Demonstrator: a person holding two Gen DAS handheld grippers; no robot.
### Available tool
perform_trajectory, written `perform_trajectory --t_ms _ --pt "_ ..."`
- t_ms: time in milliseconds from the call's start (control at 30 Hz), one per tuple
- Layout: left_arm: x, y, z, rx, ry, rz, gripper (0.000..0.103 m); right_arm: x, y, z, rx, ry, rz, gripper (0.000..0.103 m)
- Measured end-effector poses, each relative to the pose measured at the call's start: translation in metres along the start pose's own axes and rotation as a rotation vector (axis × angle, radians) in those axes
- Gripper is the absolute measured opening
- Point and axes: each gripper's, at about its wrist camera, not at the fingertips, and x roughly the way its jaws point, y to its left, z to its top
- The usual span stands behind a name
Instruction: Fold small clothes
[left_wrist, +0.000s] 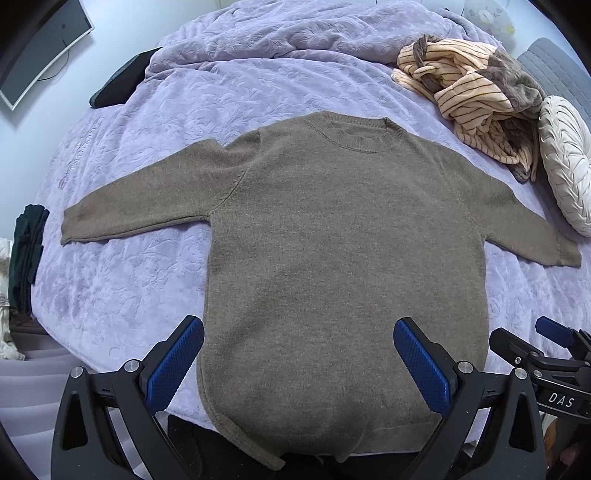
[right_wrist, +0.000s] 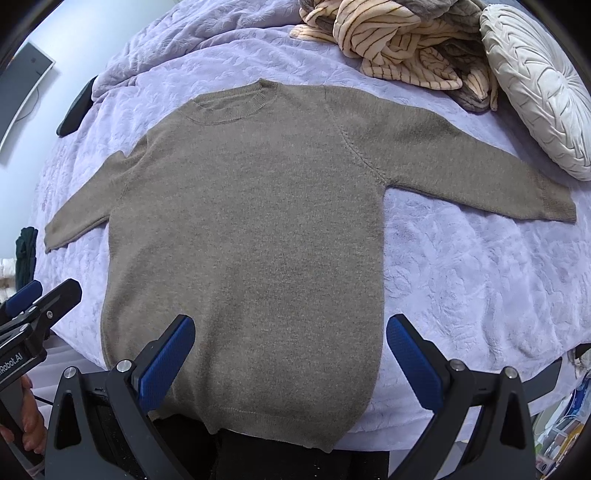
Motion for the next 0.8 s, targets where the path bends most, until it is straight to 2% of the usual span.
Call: perform_trajectory --t_ms 333,533,633,700,800 --pt "0.02 0.005 0.01 0.038 0.038 -0.068 0.103 0.005 0.011 0.006 0.043 0.012 -0.038 0.103" --pt "0.042 0.024 0.02 0.047 0.076 -0.107 0.103 0.015 0.029 0.013 0.056 0.027 -0.077 0.103" --pt "0.056 0.047 0.026 0.01 0.091 -0.145 0.103 0.024 0.045 0.016 0.055 0.042 -0.089 0.103" --pt "0.069 0.076 0.032 -0.059 0.097 -0.181 0.103 0.03 0.06 0.017 0.043 0.055 -0.092 0.103" --pt "0.089 0.133 0.043 -0.183 0.079 -0.188 0.103 0.04 0.085 0.018 0.016 0.076 -0.087 0.103"
